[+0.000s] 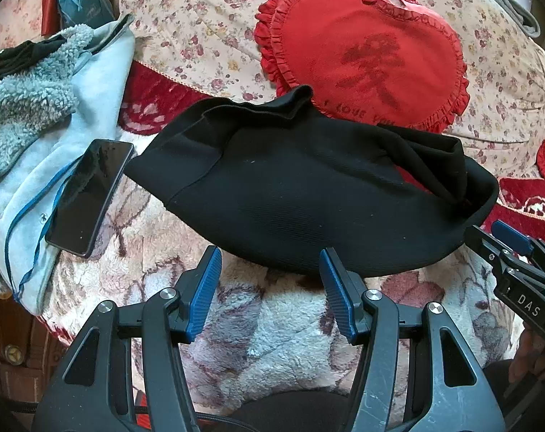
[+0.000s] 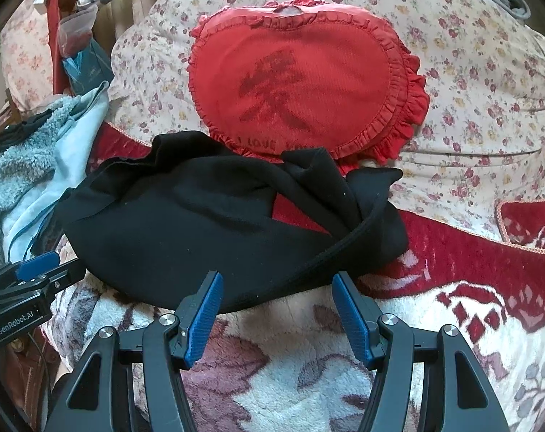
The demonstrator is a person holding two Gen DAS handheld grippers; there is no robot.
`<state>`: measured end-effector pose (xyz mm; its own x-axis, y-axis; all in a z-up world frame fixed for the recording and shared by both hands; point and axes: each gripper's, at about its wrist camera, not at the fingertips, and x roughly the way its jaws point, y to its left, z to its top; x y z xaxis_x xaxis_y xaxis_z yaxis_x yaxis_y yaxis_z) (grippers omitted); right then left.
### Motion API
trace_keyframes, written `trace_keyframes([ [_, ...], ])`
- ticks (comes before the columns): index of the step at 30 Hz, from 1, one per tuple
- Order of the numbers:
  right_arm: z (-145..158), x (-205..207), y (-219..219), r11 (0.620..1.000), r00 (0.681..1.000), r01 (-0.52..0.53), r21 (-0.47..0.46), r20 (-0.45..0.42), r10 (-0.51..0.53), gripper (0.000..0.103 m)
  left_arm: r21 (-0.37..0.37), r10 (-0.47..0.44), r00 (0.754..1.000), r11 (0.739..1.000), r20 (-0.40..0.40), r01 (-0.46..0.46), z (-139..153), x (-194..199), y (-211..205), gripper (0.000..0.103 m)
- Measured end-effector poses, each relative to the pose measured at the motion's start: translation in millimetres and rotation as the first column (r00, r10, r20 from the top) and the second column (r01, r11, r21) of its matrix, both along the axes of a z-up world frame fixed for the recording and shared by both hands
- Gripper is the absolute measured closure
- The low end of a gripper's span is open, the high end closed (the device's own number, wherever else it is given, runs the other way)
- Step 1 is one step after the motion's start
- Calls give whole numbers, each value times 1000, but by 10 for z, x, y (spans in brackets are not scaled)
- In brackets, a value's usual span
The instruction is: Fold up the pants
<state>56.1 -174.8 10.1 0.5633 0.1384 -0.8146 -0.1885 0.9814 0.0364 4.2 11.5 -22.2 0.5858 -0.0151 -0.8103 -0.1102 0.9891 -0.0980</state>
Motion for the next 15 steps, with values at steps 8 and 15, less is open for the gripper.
trace_keyframes([
  [8, -32, 51, -106, 999, 999, 41, 12, -18, -41, 42, -52, 56, 998, 997, -20, -57, -49, 17, 207, 47],
  [15, -64, 85, -133, 998, 998, 51, 21, -36, -51, 42, -52, 67, 997, 996, -23, -68, -58, 37, 255, 47],
])
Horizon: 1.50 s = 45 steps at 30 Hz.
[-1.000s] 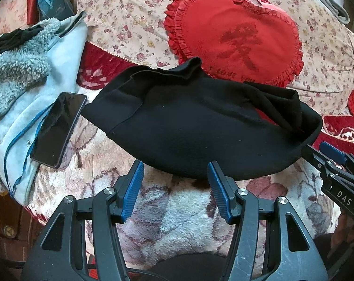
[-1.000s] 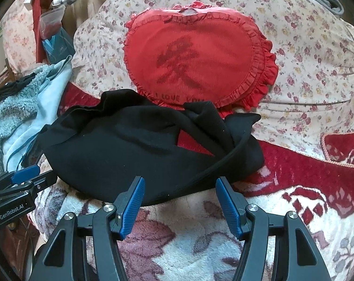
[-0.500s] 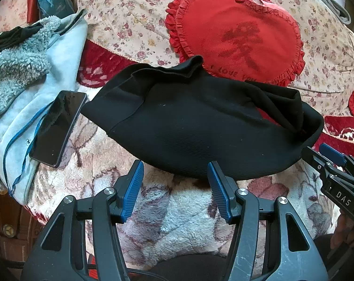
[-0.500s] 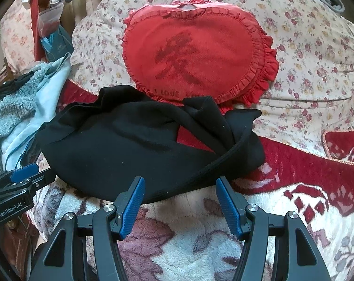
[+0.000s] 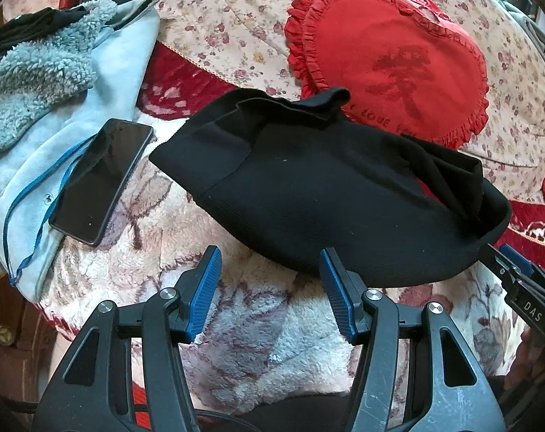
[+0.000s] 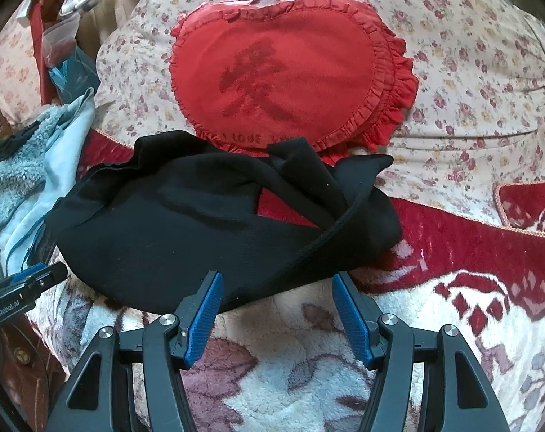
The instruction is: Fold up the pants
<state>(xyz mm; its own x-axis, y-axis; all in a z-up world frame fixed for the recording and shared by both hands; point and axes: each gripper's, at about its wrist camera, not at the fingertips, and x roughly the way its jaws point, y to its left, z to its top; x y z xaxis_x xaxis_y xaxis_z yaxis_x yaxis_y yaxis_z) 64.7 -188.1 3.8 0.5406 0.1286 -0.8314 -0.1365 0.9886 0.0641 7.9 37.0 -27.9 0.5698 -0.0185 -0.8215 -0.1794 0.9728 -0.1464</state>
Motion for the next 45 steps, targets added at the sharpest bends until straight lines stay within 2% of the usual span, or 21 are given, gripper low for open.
trace_keyframes([
  [8, -18, -5, 3, 1000, 1000, 7, -6, -3, -7, 42, -3, 3, 1000, 1000, -4, -3, -6, -1, 9, 47],
  [11, -61, 22, -52, 999, 999, 25, 23, -28, -25, 42, -12, 16, 1000, 1000, -9, -16, -35, -10, 72, 47],
  [16, -155, 68, -192, 995, 995, 77, 63, -69, -73, 42, -96, 77, 997, 992, -27, -80, -124, -34, 333, 47],
  [19, -196, 98, -253, 992, 992, 100, 79, -85, -94, 42, -116, 110, 993, 987, -35, -114, -172, -9, 455, 47],
  [24, -283, 190, -346, 985, 984, 144, 95, -117, -132, 42, -144, 121, 991, 981, -55, -128, -257, 126, 520, 47],
  [28, -255, 225, -400, 973, 980, 173, 151, -129, -154, 42, -160, 139, 990, 977, -28, -142, -211, 222, 578, 47],
  [31, -257, 295, -399, 970, 975, 195, 144, -132, -177, 42, -171, 151, 988, 973, -24, -152, -197, 320, 597, 47],
  [36, -400, 413, -424, 963, 962, 231, 143, -182, -203, 42, -160, 165, 984, 972, -71, -174, -341, 540, 611, 47],
  [38, -455, 436, -448, 959, 958, 236, 159, -203, -203, 42, -188, 171, 981, 965, -89, -185, -404, 595, 646, 47],
  [40, -492, 437, -477, 957, 959, 236, 168, -202, -201, 47, -215, 184, 979, 956, -90, -199, -439, 636, 666, 47],
  [41, -504, 431, -494, 956, 961, 232, 178, -197, -196, 53, -224, 183, 979, 954, -89, -199, -448, 655, 659, 47],
  [43, -495, 431, -498, 956, 967, 212, 204, -183, -176, 65, -229, 163, 983, 957, -83, -178, -446, 686, 605, 65],
  [45, -489, 422, -469, 960, 973, 190, 207, -172, -155, 77, -222, 136, 988, 964, -70, -148, -397, 679, 526, 89],
])
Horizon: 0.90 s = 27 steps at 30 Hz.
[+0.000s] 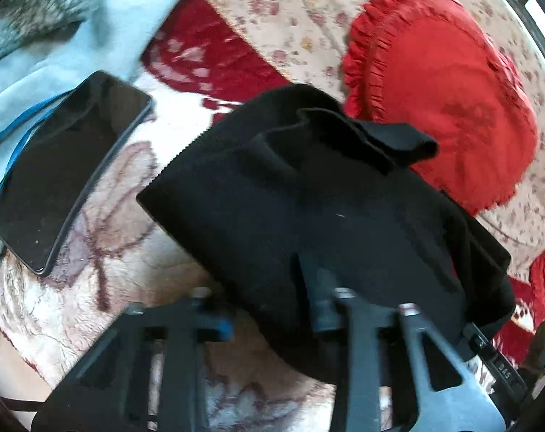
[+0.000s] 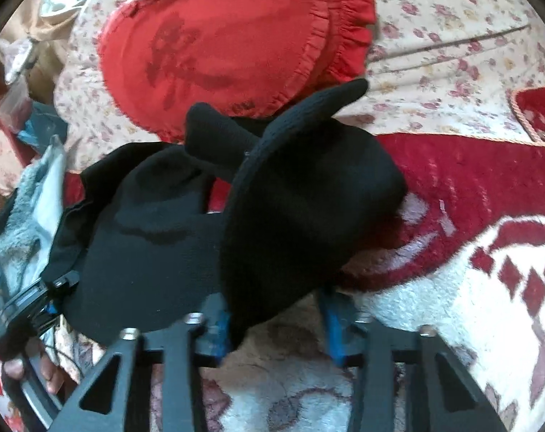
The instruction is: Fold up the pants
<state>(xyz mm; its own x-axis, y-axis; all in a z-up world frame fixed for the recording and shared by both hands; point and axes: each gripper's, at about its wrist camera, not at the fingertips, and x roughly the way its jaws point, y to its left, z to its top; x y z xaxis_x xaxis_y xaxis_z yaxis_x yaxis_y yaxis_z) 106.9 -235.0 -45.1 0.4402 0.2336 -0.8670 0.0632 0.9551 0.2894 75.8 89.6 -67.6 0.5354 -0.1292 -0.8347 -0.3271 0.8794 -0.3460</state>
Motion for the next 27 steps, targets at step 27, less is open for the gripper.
trace_keyframes([
  [27, 594, -921, -283, 997, 996, -74, 32, -41, 76, 61, 115, -62, 997, 992, 48, 56, 359, -1018, 71, 85],
])
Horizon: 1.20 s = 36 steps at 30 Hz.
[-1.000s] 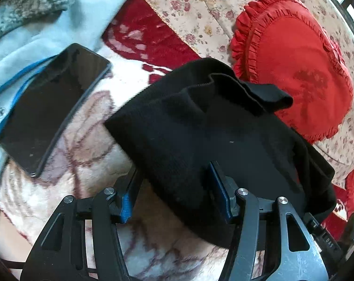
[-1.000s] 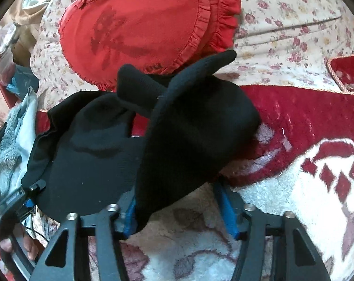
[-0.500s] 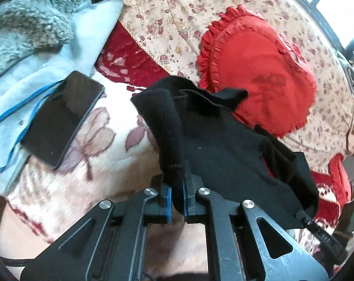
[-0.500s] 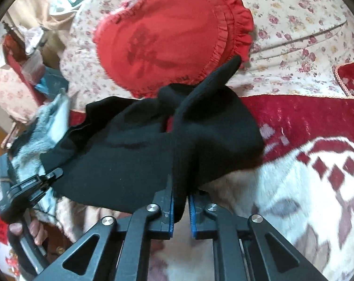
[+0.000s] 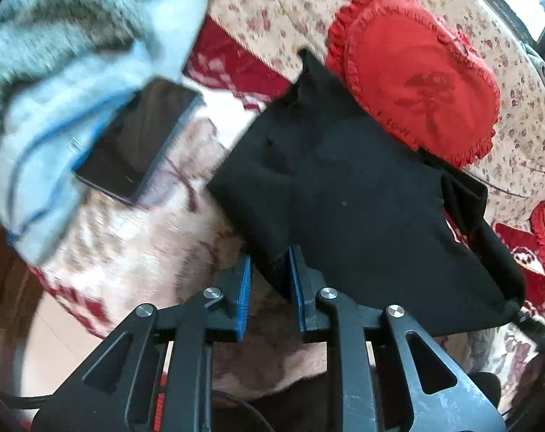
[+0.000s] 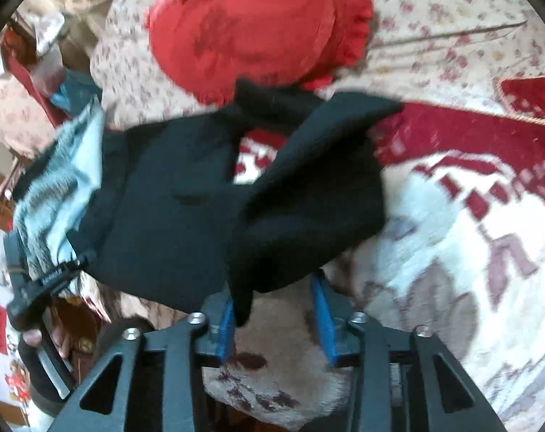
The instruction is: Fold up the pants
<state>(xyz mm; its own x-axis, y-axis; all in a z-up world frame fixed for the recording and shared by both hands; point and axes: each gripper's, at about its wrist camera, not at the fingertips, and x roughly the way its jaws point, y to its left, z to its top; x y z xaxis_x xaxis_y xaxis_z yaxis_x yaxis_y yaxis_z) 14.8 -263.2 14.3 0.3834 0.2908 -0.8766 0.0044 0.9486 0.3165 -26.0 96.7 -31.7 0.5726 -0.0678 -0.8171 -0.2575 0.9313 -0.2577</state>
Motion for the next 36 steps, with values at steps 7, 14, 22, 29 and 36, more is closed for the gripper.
trace_keyframes([
  [7, 177, 25, -312, 976, 1000, -5, 218, 6, 3, 58, 82, 4, 997, 997, 76, -10, 306, -97, -9, 85],
  [14, -3, 360, -591, 956, 985, 167, 243, 8, -174, 58, 82, -102, 994, 992, 48, 98, 235, 81, -348, 67],
  [22, -499, 1020, -775, 909, 964, 263, 322, -56, -259, 69, 88, -181, 983, 979, -43, 184, -12, 317, -675, 66],
  [29, -7, 623, -949, 947, 953, 254, 195, 118, -280, 98, 72, -169, 985, 982, -45, 172, -13, 297, -647, 66],
  [36, 256, -404, -1372, 947, 944, 309, 87, 92, -317, 98, 37, -134, 988, 990, -71, 136, -71, 211, -549, 66],
])
